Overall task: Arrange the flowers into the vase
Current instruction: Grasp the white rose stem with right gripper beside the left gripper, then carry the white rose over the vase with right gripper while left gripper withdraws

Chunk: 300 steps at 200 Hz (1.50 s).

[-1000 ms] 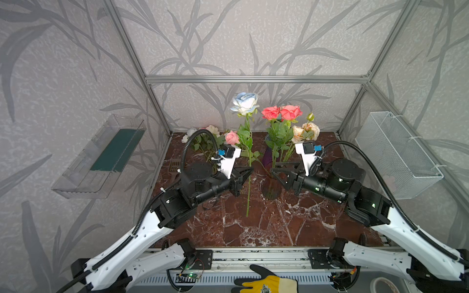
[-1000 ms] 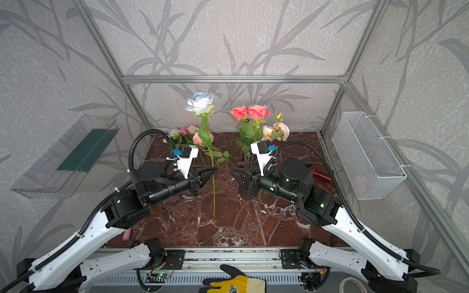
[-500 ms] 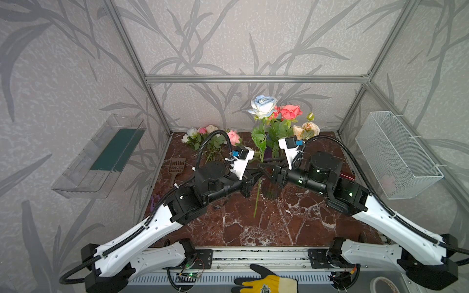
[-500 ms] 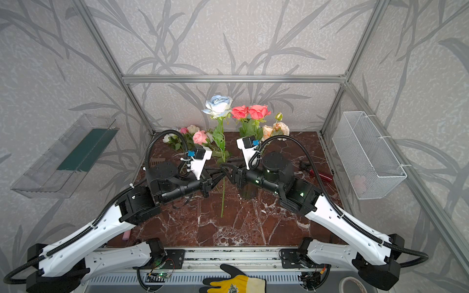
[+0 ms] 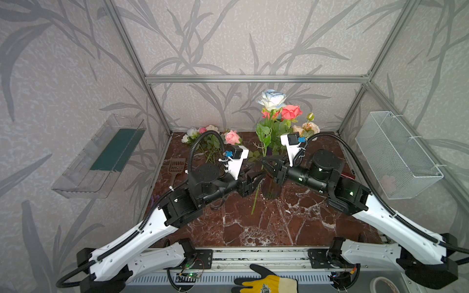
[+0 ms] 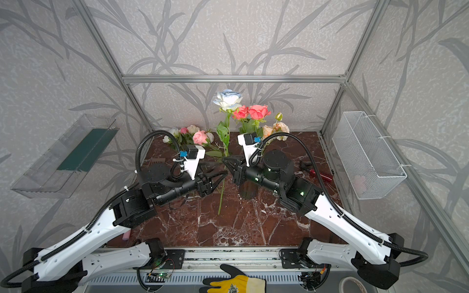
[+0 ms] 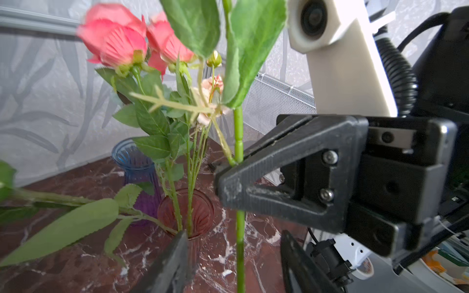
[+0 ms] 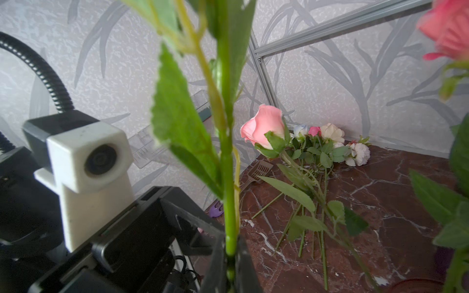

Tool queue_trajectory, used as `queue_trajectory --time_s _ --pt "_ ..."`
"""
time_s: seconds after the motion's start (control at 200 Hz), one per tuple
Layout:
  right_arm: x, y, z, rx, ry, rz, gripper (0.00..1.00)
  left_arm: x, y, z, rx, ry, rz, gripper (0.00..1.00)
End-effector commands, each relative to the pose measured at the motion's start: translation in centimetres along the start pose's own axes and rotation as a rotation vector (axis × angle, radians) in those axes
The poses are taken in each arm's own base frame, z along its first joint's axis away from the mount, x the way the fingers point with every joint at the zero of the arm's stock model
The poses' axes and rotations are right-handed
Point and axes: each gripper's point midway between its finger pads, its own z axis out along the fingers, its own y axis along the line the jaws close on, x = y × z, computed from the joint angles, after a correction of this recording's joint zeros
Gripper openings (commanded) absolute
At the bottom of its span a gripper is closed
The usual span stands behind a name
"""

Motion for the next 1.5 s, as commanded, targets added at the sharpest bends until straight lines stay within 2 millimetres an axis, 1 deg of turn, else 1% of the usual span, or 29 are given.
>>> queue_trajectory --time_s 0.0,0.125,0.2,0.28,0.34,0.385,0.45,0.545,0.665,0.75,0.88,0.995,1.085,1.17,1.264,1.309,1.444,1.494 --pt "-3.9 -0.6 -3.1 0.115 -0.107 -0.144 0.05 -2.1 1.0 -3.0 -0.069 -0.111 0.016 0.64" --pt "-6.5 -2.9 -5.7 0.297 -0.181 -0.276 0.05 -2.1 3.8 -6.3 -0.22 -0.168 0.017 0.68" --pt "-8.1 -3.8 -7.1 0.382 -0.235 -0.34 0.05 -2.0 4.9 -8.0 -0.276 -0.202 0.015 0.69" --pt "-9.6 -4.8 -7.9 0.469 -0.282 -0.395 0.05 -1.7 5.8 -9.2 -0.32 -0.213 0.015 0.7" --pt "-10.5 -5.6 -8.1 0.518 -0.307 -0.422 0.05 -1.6 6.1 -9.6 -0.339 -0.216 0.013 0.69" --pt "-10.9 -6.3 -7.9 0.544 -0.317 -0.427 0.05 -1.4 6.2 -9.6 -0.34 -0.211 0.012 0.7" --pt "-11.1 -7.4 -7.5 0.567 -0.325 -0.416 0.04 -1.2 6.2 -9.6 -0.34 -0.205 0.01 0.7" --pt "-11.0 -8.8 -6.6 0.578 -0.316 -0.397 0.04 -0.9 6.3 -9.5 -0.343 -0.193 0.013 0.69" --pt "-10.2 -9.9 -5.2 0.589 -0.283 -0.402 0.04 -0.9 6.4 -9.6 -0.349 -0.191 0.021 0.7" --pt "-9.1 -10.8 -4.1 0.591 -0.257 -0.393 0.03 -0.7 6.5 -9.6 -0.355 -0.188 0.029 0.7" --pt "-7.3 -12.2 -3.2 0.59 -0.218 -0.348 0.03 -0.4 6.8 -9.5 -0.368 -0.182 0.033 0.69" --pt "-4.9 -13.4 -2.8 0.595 -0.173 -0.309 0.03 -0.2 7.1 -9.3 -0.384 -0.187 0.032 0.69" --pt "-2.8 -14.4 -2.5 0.605 -0.135 -0.278 0.05 0.1 7.2 -9.0 -0.388 -0.179 0.035 0.69" --pt "-0.8 -15.3 -2.1 0.606 -0.1 -0.263 0.1 0.4 7.4 -8.7 -0.397 -0.17 0.036 0.69" --pt "0.2 -16.0 -1.8 0.618 -0.071 -0.269 0.12 0.2 7.7 -8.6 -0.414 -0.193 0.027 0.69" --pt "0.5 -16.0 -1.7 0.617 -0.06 -0.27 0.14 0.2 7.8 -8.6 -0.416 -0.2 0.025 0.69" --pt "0.9 -16.2 -2.1 0.624 -0.064 -0.247 0.31 0.2 8.1 -8.6 -0.435 -0.207 0.024 0.7" --pt "1.0 -16.3 -2.3 0.631 -0.069 -0.24 0.34 0.1 8.6 -8.9 -0.466 -0.214 0.014 0.7"
